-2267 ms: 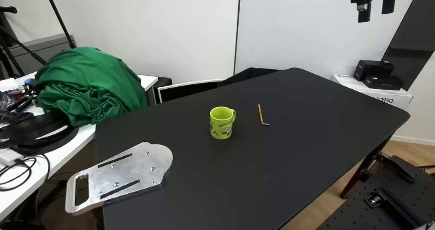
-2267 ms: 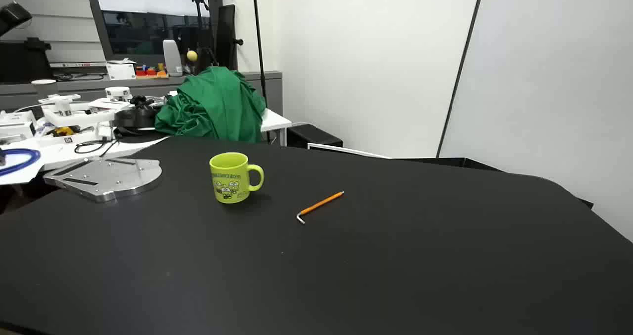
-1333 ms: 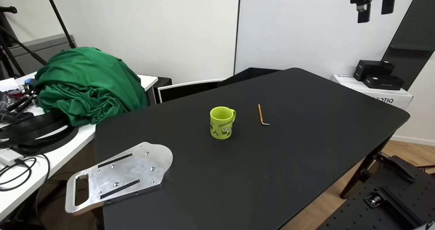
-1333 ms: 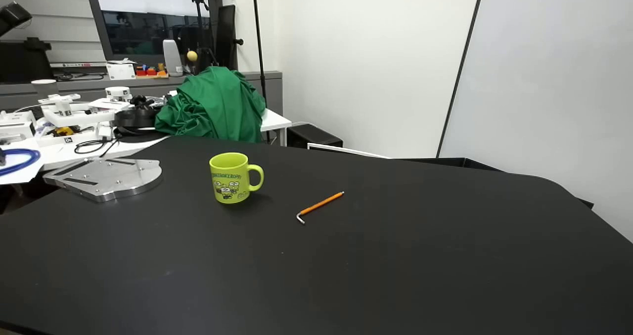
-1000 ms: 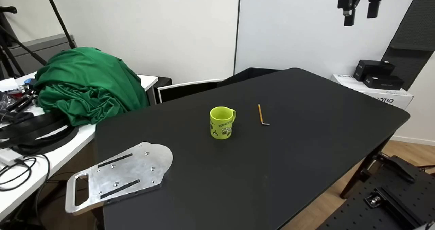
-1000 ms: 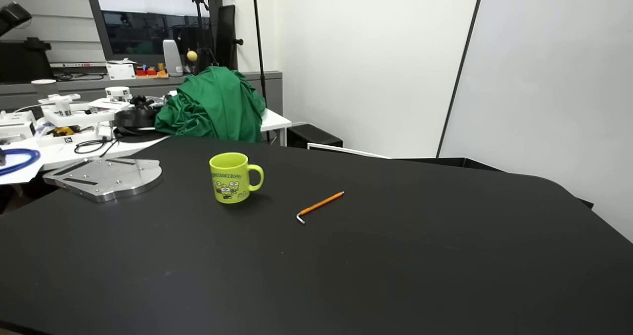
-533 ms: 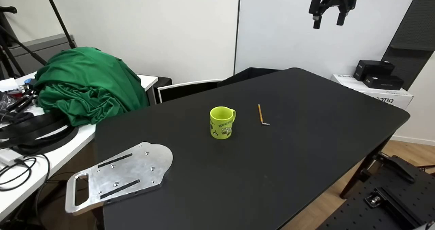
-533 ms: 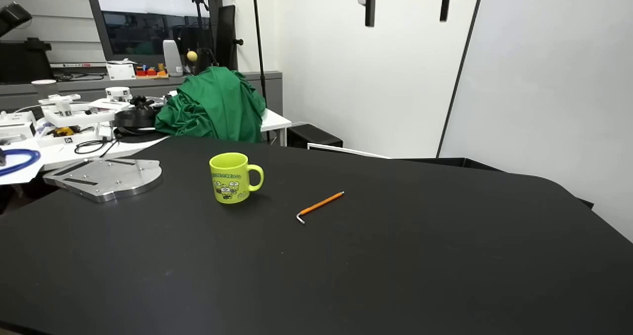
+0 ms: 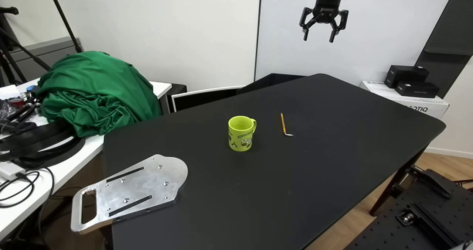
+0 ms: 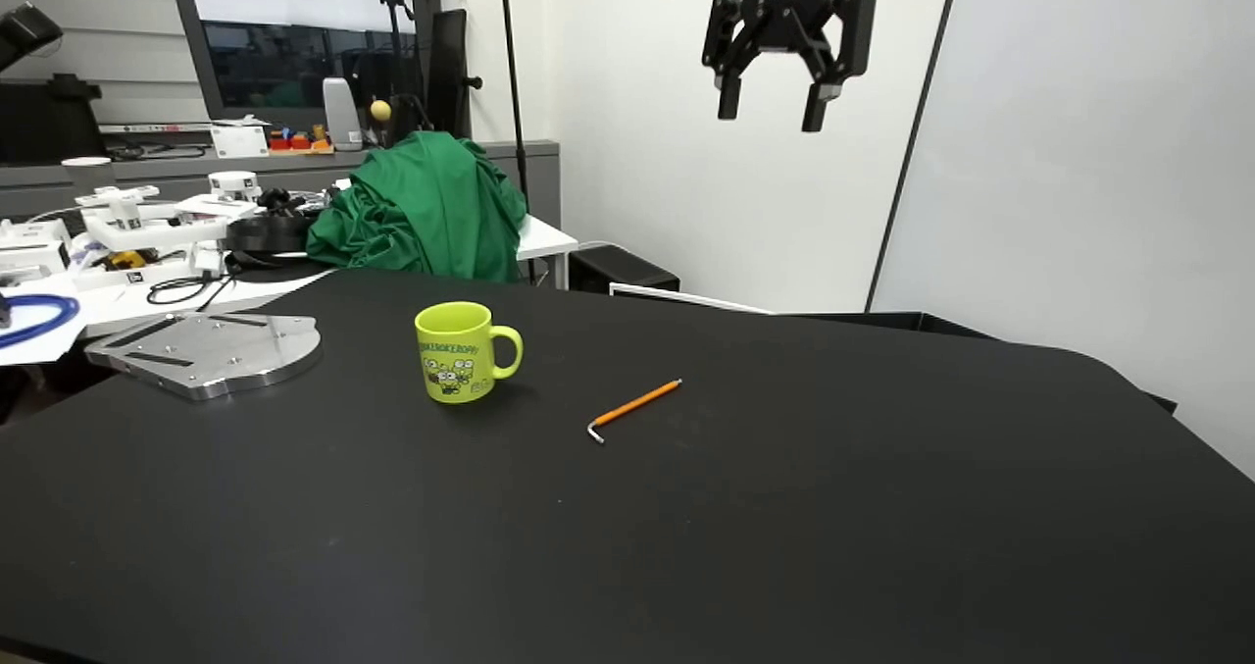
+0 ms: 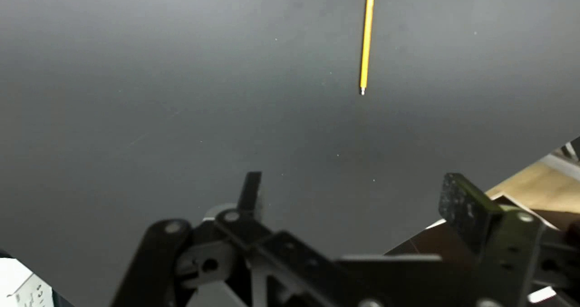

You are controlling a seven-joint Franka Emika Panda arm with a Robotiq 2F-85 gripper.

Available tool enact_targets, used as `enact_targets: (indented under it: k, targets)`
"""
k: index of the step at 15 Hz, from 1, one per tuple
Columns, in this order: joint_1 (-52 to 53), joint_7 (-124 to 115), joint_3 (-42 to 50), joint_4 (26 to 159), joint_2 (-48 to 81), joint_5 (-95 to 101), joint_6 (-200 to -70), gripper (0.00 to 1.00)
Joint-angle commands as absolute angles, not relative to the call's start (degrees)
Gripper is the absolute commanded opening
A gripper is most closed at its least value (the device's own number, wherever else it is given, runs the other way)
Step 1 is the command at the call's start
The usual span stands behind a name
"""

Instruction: Put the orange object into the green cup

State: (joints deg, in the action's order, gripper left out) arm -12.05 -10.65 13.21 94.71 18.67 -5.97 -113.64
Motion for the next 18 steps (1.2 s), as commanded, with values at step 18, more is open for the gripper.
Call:
enact_targets:
  k: [18]
  targets:
    - [-2.69, -32.36, 11.86, 103.16, 22.70, 0.37, -125.03, 1.00]
